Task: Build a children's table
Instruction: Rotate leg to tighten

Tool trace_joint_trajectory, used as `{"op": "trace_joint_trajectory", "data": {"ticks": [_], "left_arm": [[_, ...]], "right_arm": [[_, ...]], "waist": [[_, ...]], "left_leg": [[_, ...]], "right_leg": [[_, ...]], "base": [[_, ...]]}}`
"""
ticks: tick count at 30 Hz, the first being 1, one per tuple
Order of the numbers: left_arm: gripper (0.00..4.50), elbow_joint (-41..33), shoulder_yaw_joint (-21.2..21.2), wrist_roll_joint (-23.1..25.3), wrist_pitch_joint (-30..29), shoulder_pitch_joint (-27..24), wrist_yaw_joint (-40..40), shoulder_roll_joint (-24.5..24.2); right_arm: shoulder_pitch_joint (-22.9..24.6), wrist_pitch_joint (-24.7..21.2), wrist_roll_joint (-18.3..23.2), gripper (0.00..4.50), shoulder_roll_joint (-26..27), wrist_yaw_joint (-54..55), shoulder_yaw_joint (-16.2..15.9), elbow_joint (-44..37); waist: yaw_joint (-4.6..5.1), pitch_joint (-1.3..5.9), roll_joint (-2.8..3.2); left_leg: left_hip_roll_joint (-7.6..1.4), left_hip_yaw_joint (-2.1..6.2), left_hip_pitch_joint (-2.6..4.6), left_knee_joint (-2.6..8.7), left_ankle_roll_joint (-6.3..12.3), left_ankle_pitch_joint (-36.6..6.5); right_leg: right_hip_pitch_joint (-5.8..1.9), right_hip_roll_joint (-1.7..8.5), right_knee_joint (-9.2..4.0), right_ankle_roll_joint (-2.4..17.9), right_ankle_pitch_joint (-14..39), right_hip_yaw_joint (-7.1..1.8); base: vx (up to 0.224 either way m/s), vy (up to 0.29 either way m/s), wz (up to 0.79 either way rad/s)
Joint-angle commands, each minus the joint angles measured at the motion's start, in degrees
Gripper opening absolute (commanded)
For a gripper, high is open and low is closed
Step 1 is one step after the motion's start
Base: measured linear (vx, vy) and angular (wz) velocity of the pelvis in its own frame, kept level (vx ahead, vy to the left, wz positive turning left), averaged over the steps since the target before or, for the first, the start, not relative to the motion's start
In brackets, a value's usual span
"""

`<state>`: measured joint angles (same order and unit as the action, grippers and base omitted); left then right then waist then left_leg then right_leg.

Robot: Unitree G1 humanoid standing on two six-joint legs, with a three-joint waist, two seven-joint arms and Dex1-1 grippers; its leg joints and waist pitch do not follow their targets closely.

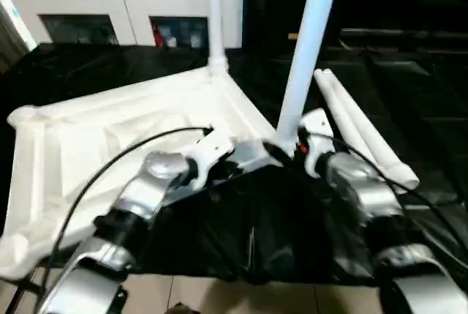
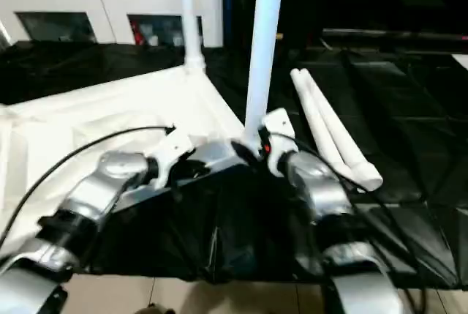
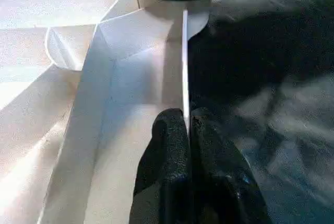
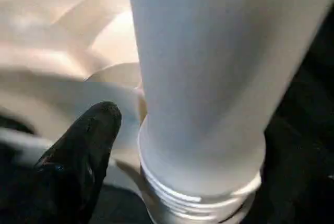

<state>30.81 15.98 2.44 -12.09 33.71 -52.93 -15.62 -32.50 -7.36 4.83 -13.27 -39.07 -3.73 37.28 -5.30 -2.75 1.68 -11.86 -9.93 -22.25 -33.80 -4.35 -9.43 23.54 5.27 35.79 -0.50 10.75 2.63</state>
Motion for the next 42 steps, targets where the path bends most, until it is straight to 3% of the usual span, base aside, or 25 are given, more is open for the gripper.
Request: {"op": "trace_joint_trajectory", "data": {"ticks": [1,4,5,9,10,21,28,31,32,37,40,41,42], "left_arm": [[0.00,-3.9,-0.5,-4.0,4.1,0.1,-3.9,0.4],[0.00,-4.3,-0.1,-4.8,5.2,-0.3,-7.8,-1.3],[0.00,-4.4,0.1,-5.0,5.7,-0.5,-9.5,-2.1],[0.00,-5.0,0.1,-5.9,6.0,-0.8,-14.1,-4.1],[0.00,-5.2,0.2,-6.1,5.9,-0.9,-14.9,-4.6],[0.00,-5.2,0.2,-6.2,6.2,-1.2,-17.9,-6.0],[0.00,-5.4,0.2,-6.0,5.9,-1.4,-18.3,-6.3],[0.00,-5.2,-0.2,-6.0,5.6,-1.5,-17.7,-6.0],[0.00,-4.7,-0.7,-5.7,5.1,-1.4,-15.6,-5.1],[0.00,-3.8,-1.8,-5.8,4.1,-0.9,-12.0,-3.2],[0.00,-2.5,-2.2,-4.3,3.0,-0.2,-4.9,0.7],[0.00,-0.5,-2.0,-1.8,2.1,0.9,1.7,3.4],[0.00,0.3,-2.0,-1.0,1.1,1.6,4.8,4.9]], "right_arm": [[1.2,-0.9,0.9,4.09,-1.4,-6.4,-2.3,-3.8],[2.4,-1.8,2.1,4.09,-4.5,-11.6,-2.9,-7.0],[2.9,-2.4,2.6,4.09,-5.9,-13.9,-3.2,-8.3],[4.3,-4.5,3.6,4.09,-9.5,-20.0,-4.4,-12.0],[4.5,-4.8,3.7,3.84,-9.9,-20.6,-4.4,-12.4],[5.9,-6.7,3.9,2.93,-11.7,-24.3,-6.2,-15.1],[5.9,-7.0,3.9,2.76,-11.3,-24.7,-6.5,-15.0],[6.4,-7.8,5.3,2.76,-10.1,-24.0,-5.7,-14.7],[6.7,-8.3,6.9,2.75,-8.1,-22.0,-3.9,-13.1],[6.9,-7.1,7.7,2.75,-4.6,-17.4,-1.5,-8.6],[5.6,-3.0,6.1,2.75,1.0,-6.7,0.8,0.6],[3.4,-1.5,5.0,2.75,4.4,1.6,2.1,6.1],[2.3,-1.1,4.9,2.75,6.1,5.1,2.8,8.2]], "waist": [[-0.13,3.90,-0.54],[-0.33,3.90,-0.50],[-0.38,3.87,-0.20],[-0.95,3.90,-0.38],[-1.03,3.92,-0.37],[-1.44,3.85,-0.39],[-1.43,3.87,-0.41],[-1.47,3.84,-0.47],[-1.46,3.87,-0.50],[-1.11,3.78,-0.47],[-0.54,3.62,-0.38],[-0.29,3.61,-0.14],[0.15,3.36,-0.26]], "left_leg": [[-0.62,-0.19,0.83,3.79,1.91,-12.0],[-0.73,-0.24,0.83,3.81,2.44,-12.2],[-0.73,-0.23,0.90,3.79,2.38,-12.6],[-0.84,-0.33,0.89,3.73,2.69,-12.2],[-0.88,-0.29,0.91,3.75,2.62,-12.3],[-0.92,-0.25,1.01,3.87,1.74,-12.9],[-0.87,-0.26,0.97,3.82,1.75,-12.7],[-0.87,-0.28,1.02,3.84,1.75,-12.9],[-0.88,-0.28,0.95,3.83,1.79,-12.9],[-0.90,-0.16,1.00,4.05,1.02,-13.9],[-0.78,-0.11,1.05,4.22,-0.20,-15.3],[-0.74,-0.05,1.17,4.27,-0.65,-16.0],[-0.65,-0.04,1.24,4.39,-1.06,-17.1]], "right_leg": [[-2.97,2.00,-4.42,12.4,7.8,-1.51],[-2.98,1.98,-4.26,13.0,7.3,-1.47],[-2.92,1.99,-4.31,13.1,7.6,-1.49],[-3.03,1.98,-4.16,13.5,6.7,-1.48],[-3.03,2.03,-4.10,13.6,6.8,-1.48],[-2.87,2.18,-4.31,13.2,8.8,-1.56],[-2.87,2.17,-4.24,13.5,8.3,-1.53],[-2.86,2.21,-4.30,13.3,9.1,-1.55],[-2.84,2.27,-4.29,13.3,9.3,-1.56],[-2.67,2.34,-4.46,13.1,10.9,-1.53],[-2.56,2.58,-4.81,12.7,13.7,-1.60],[-2.52,2.53,-4.90,12.6,14.4,-1.56],[-2.41,2.40,-5.14,12.2,16.1,-1.54]], "base": [[0.000,0.000,0.00],[0.000,0.000,0.00],[0.000,0.000,0.00],[0.000,0.000,0.00],[0.000,0.000,0.00],[0.000,0.000,0.00],[0.000,0.000,0.00],[0.000,0.000,0.00],[0.000,0.000,0.00],[0.000,0.000,0.00],[0.000,0.000,0.00],[0.000,0.000,0.00],[0.000,0.000,0.00]]}}
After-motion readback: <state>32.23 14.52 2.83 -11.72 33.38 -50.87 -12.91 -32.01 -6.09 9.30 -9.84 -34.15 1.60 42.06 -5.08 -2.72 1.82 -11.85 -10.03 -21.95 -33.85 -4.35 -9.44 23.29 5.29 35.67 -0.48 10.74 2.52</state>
